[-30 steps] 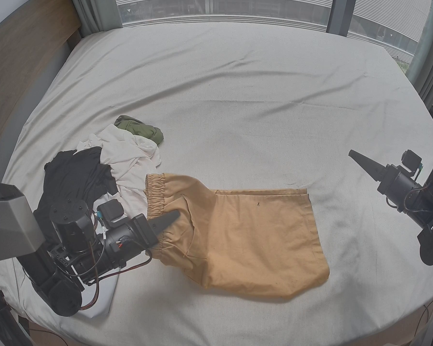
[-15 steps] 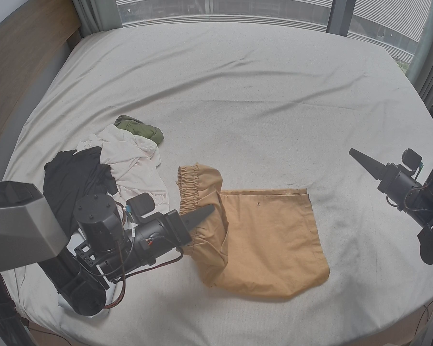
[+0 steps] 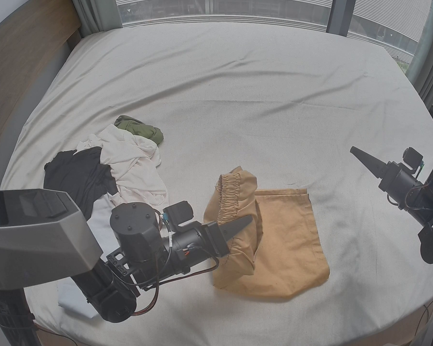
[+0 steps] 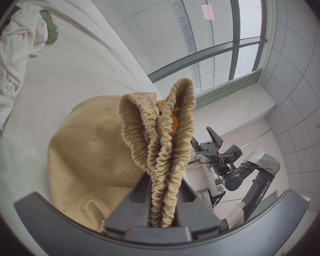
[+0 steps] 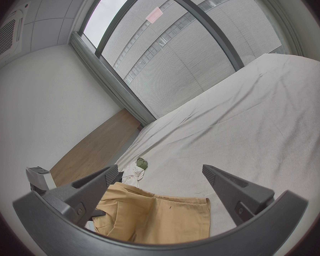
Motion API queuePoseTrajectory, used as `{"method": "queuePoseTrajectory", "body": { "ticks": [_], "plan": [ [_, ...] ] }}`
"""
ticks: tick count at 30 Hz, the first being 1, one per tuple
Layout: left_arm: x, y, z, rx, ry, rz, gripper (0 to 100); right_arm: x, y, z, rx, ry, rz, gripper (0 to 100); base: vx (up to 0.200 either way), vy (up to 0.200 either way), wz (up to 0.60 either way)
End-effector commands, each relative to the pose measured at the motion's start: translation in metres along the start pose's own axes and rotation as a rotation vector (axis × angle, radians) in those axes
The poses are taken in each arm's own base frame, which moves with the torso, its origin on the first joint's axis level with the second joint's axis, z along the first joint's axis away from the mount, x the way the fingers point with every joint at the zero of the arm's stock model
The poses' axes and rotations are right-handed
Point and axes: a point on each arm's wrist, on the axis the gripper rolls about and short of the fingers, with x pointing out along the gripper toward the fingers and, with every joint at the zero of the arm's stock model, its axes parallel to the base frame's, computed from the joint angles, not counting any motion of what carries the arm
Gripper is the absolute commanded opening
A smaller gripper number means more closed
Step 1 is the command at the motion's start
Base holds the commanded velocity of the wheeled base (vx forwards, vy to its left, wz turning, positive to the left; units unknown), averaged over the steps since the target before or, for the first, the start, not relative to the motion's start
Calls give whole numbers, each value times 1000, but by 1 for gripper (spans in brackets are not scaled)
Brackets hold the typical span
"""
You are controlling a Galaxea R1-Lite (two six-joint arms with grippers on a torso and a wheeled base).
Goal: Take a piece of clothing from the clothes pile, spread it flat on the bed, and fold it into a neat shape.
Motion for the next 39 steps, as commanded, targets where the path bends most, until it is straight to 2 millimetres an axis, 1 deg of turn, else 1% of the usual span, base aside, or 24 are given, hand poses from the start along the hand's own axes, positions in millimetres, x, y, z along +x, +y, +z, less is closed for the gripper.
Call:
{"method": "queuePoseTrajectory", "body": {
  "ticks": [1, 7, 12, 14, 15, 23, 32, 39],
  "plan": [
    [8, 2, -10, -5, 27, -6, 0, 0, 0, -1, 1, 1, 1, 100, 0, 0, 0],
    [28, -4, -10, -2, 33, -40, 0, 0, 0, -1, 2, 3, 2, 100, 0, 0, 0],
    [44, -11, -14, -38, 58, -56, 0, 0, 1, -1, 1, 2, 3, 100, 0, 0, 0],
    [47, -11, -15, -39, 61, -55, 0, 0, 1, -1, 1, 2, 3, 100, 0, 0, 0],
    [52, -10, -15, -41, 67, -52, 0, 0, 1, 0, 2, 1, 3, 100, 0, 0, 0],
    [59, -7, -18, -48, 93, -39, 0, 0, 1, 0, 2, 1, 3, 100, 0, 0, 0],
    [65, -5, -33, -57, 135, -26, 0, 0, 1, 0, 1, 0, 4, 100, 0, 0, 0],
    [68, -3, -32, -57, 132, -27, 0, 0, 1, 0, 1, 0, 4, 100, 0, 0, 0]
  ]
}}
